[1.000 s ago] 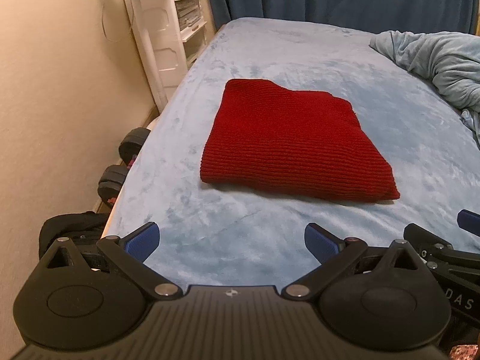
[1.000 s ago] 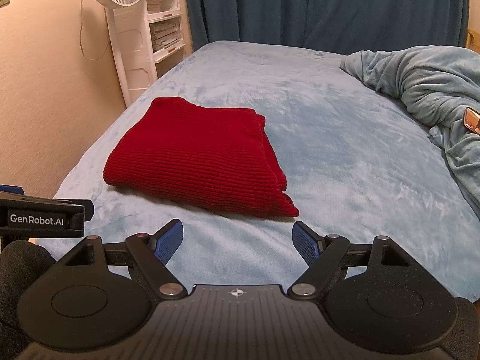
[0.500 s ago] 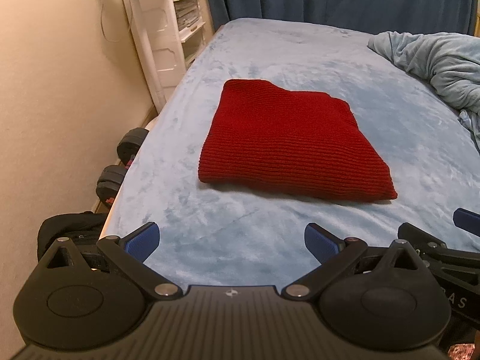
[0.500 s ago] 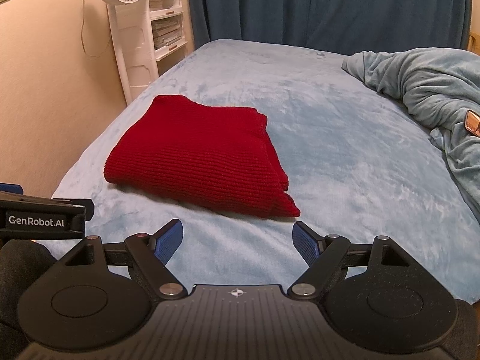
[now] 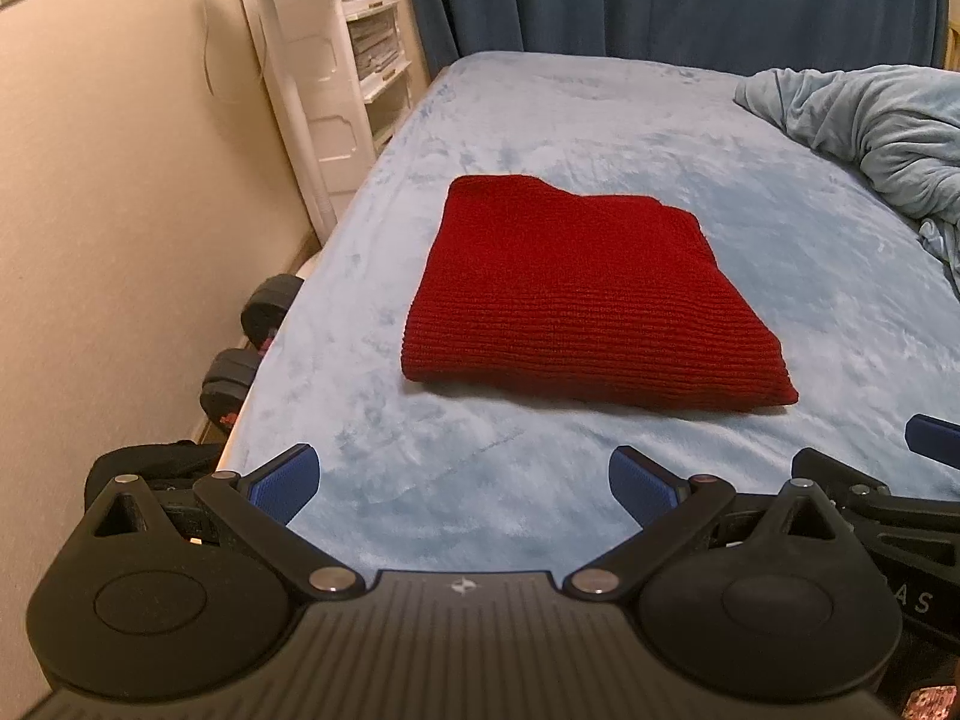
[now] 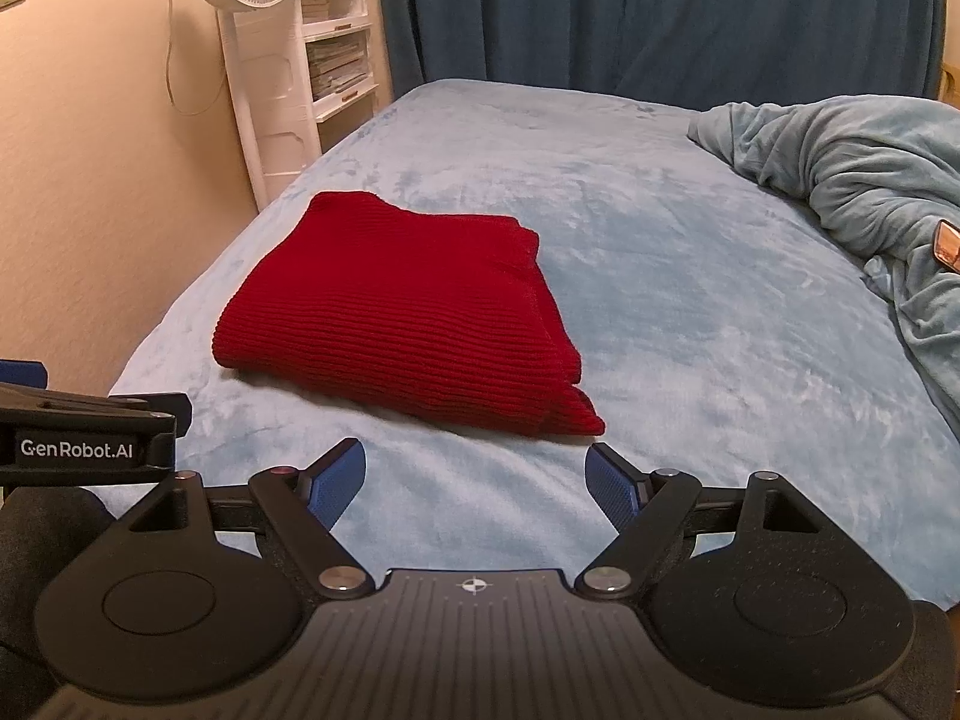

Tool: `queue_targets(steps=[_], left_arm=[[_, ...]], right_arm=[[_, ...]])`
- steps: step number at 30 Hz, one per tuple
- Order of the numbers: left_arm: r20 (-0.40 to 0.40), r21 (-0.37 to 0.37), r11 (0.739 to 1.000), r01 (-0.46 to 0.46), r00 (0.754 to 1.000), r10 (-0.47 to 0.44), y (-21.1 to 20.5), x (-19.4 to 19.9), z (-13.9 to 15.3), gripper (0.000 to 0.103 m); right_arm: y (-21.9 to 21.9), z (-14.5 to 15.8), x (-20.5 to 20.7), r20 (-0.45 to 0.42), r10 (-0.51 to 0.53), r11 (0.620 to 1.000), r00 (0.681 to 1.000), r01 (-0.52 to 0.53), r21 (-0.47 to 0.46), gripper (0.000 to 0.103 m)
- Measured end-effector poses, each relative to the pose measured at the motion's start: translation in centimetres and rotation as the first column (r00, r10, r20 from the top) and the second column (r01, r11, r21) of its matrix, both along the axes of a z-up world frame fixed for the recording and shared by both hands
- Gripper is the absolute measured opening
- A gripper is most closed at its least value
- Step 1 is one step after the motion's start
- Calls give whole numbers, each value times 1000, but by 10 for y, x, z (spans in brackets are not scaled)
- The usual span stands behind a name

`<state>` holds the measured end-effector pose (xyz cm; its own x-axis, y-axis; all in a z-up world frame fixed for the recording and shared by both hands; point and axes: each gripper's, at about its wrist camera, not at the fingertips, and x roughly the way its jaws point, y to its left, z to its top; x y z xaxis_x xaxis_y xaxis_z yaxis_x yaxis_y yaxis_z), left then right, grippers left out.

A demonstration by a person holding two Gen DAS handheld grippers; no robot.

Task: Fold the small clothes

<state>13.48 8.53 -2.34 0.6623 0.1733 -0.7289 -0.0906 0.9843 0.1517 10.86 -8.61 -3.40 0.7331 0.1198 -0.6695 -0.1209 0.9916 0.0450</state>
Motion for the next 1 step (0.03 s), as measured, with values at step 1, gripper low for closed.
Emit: queue_targets(steps=[1], left_arm=[[-5, -10, 1000, 2, 1000, -2, 2, 0, 0, 103]], right_arm=[[0, 0, 0, -1, 1, 1000, 1000, -1, -1, 84]])
